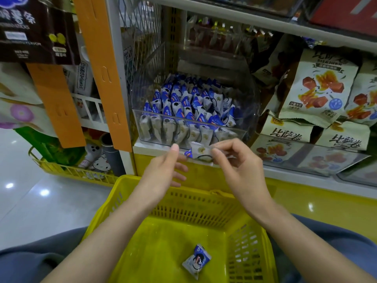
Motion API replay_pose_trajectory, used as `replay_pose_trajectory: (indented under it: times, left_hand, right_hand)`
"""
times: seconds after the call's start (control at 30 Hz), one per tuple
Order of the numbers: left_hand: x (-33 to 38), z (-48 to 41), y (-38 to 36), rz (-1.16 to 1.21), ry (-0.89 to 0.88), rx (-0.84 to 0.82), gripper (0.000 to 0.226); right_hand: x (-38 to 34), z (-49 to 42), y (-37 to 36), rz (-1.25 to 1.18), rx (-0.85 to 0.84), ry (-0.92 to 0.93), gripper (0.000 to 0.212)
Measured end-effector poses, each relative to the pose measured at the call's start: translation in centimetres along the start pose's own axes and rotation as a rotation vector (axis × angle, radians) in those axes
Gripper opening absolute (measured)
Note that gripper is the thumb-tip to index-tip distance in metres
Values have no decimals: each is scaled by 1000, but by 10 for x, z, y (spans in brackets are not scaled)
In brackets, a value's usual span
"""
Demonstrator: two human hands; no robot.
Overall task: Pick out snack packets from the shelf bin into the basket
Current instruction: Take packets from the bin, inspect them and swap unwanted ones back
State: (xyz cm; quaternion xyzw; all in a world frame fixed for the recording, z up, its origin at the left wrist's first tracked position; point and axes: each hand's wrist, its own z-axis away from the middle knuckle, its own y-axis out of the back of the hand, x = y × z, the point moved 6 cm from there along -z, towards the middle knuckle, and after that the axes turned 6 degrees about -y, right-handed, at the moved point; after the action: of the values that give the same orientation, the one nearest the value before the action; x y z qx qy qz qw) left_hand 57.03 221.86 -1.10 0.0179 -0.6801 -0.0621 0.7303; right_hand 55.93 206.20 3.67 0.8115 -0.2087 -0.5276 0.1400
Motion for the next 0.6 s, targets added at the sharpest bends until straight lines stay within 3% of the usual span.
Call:
replay_pose_trajectory:
  times: [0.07,0.23,0.3,0.37,0.43,0.5,0.6]
  left_hand:
    - [-3,2,-6,225,133,-57,42]
    - [1,2,0,335,20,11,22]
    - [0,1,4,298,-2,83,20]
    - [0,1,4,269,-22,102,20]
    - [0,2,0,276,-26,68,21]
    - [-1,2,-6,255,-23,5,23]
    - [-2,2,-8,135,-101,23,25]
  right_hand:
    - [-7,7,-9,121,-81,144,3]
    - [-6,18,-29,295,-295,240,11]
    - [-2,17,-31,145,-306,113,12]
    - [7,12,-28,-65,-233,-130,9]
    - [22,9,-28,-269,-186,-407,11]
    - [32,11,-34,-416,-254,-608,13]
    - [32,16,-41,-532,-361,-669,19]
